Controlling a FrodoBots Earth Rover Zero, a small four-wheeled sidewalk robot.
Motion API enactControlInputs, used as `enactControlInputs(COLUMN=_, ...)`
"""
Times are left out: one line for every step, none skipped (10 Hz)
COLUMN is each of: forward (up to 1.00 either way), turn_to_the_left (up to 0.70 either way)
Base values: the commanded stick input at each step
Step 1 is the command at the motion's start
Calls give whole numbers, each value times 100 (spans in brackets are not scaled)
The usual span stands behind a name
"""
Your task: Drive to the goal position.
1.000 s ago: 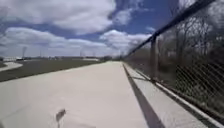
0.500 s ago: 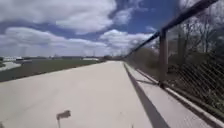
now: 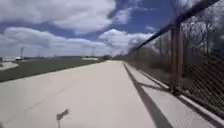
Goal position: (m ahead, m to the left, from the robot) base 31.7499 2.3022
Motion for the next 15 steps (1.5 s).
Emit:
enactControlInputs(forward=100, turn_to_the_left=0)
enactControlInputs(forward=100, turn_to_the_left=0)
enactControlInputs(forward=100, turn_to_the_left=0)
enactControlInputs(forward=100, turn_to_the_left=0)
enactControlInputs(forward=100, turn_to_the_left=-7)
enactControlInputs(forward=100, turn_to_the_left=-24)
enactControlInputs(forward=100, turn_to_the_left=0)
enactControlInputs(forward=100, turn_to_the_left=0)
enactControlInputs(forward=100, turn_to_the_left=0)
enactControlInputs(forward=100, turn_to_the_left=0)
enactControlInputs(forward=100, turn_to_the_left=0)
enactControlInputs(forward=100, turn_to_the_left=-13)
enactControlInputs(forward=100, turn_to_the_left=-27)
enactControlInputs(forward=100, turn_to_the_left=-27)
enactControlInputs(forward=100, turn_to_the_left=0)
